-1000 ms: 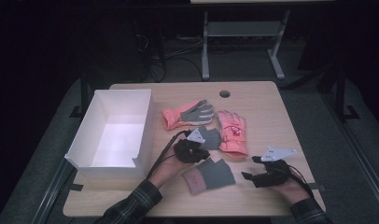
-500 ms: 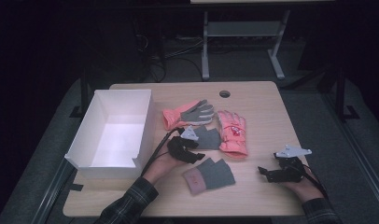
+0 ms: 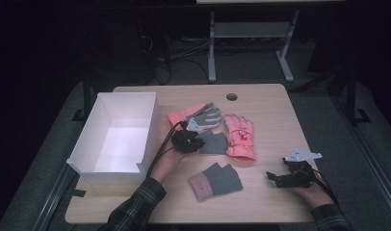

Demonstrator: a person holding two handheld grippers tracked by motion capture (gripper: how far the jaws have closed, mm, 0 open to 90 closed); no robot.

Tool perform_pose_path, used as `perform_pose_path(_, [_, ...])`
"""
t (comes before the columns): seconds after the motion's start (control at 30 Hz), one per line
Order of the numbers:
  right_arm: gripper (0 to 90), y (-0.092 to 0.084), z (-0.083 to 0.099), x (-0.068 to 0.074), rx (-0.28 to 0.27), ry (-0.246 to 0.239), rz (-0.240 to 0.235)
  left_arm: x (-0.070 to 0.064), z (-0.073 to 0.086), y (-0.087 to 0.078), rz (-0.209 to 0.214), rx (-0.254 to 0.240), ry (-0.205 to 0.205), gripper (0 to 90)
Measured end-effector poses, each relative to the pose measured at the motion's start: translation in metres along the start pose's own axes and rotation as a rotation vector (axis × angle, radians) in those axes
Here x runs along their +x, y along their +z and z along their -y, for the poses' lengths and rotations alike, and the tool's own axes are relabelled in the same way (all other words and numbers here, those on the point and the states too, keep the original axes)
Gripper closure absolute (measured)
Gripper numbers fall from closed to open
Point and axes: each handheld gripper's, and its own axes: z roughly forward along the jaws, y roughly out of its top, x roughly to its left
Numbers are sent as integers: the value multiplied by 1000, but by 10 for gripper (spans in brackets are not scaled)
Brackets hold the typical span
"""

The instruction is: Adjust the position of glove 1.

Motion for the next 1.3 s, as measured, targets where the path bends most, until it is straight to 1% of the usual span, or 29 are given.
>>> perform_pose_path(0.03, [108, 0, 0, 0, 0, 0, 0, 5, -2, 1, -13, 0, -20, 897])
perform_pose_path(0.07, [108, 0, 0, 0, 0, 0, 0, 5, -2, 1, -13, 0, -20, 897])
perform_pose_path(0.1, [108, 0, 0, 0, -1, 0, 0, 11, -4, 5, -70, -5, -26, 897])
perform_pose_path(0.13, [108, 0, 0, 0, -1, 0, 0, 13, -5, 7, -86, -15, -41, 897])
perform_pose_path(0.17, [108, 0, 0, 0, -1, 0, 0, 13, -5, 7, -86, -15, -41, 897])
perform_pose_path(0.2, [108, 0, 0, 0, -1, 0, 0, 19, -6, 11, -106, -15, -62, 897])
perform_pose_path(0.23, [108, 0, 0, 0, -1, 0, -1, 22, -7, 13, -123, -8, -68, 897])
perform_pose_path(0.33, [108, 0, 0, 0, -1, 0, -1, 30, -10, 18, -140, -12, -97, 898])
perform_pose_path(0.37, [108, 0, 0, 0, -1, 0, -1, 32, -10, 21, -139, -1, -105, 897])
perform_pose_path(0.4, [109, 0, 0, 0, -1, 0, -1, 32, -10, 21, -139, -1, -105, 897])
perform_pose_path(0.43, [109, 0, 0, 0, -1, 0, 0, 36, -11, 27, -143, 31, -108, 898])
perform_pose_path(0.47, [109, 0, 0, 0, -1, 0, -1, 37, -11, 30, -148, 43, -109, 897])
perform_pose_path(0.57, [109, 0, 0, 0, -2, 0, -1, 40, -10, 35, -145, 65, -120, 898])
perform_pose_path(0.67, [109, 0, 0, 0, -2, 0, 0, 38, -8, 35, -142, 79, -123, 897])
perform_pose_path(0.8, [112, 0, 0, -1, -2, -1, 0, 26, -4, 31, -131, 93, -105, 897])
perform_pose_path(0.83, [113, 0, 0, -1, -2, 1, 0, 24, -3, 30, -127, 102, -101, 897])
perform_pose_path(0.9, [113, 0, 0, -1, -2, 0, 0, 19, 0, 27, -108, 95, -111, 897])
perform_pose_path(0.93, [113, 0, 0, -1, -2, 0, 1, 18, 1, 25, -97, 101, -118, 898])
perform_pose_path(0.97, [113, 0, 0, -1, -2, 0, 1, 18, 1, 25, -97, 101, -118, 897])
perform_pose_path(1.0, [113, 0, 0, -1, -2, 0, 1, 15, 5, 21, -81, 102, -132, 897])
perform_pose_path(1.03, [112, 0, 0, -1, -2, 0, 1, 13, 6, 19, -73, 106, -135, 897])
perform_pose_path(1.1, [113, 0, 0, -1, -2, 0, 1, 12, 8, 18, -71, 112, -132, 897])
perform_pose_path(1.13, [113, 0, 0, -1, -2, 1, 1, 8, 10, 14, -64, 129, -124, 897])
perform_pose_path(1.2, [113, 0, 0, -1, -2, 2, 1, 4, 13, 11, -64, 137, -116, 897])
perform_pose_path(1.3, [113, 0, 0, -1, -2, 2, 1, 1, 15, 6, -64, 131, -104, 897])
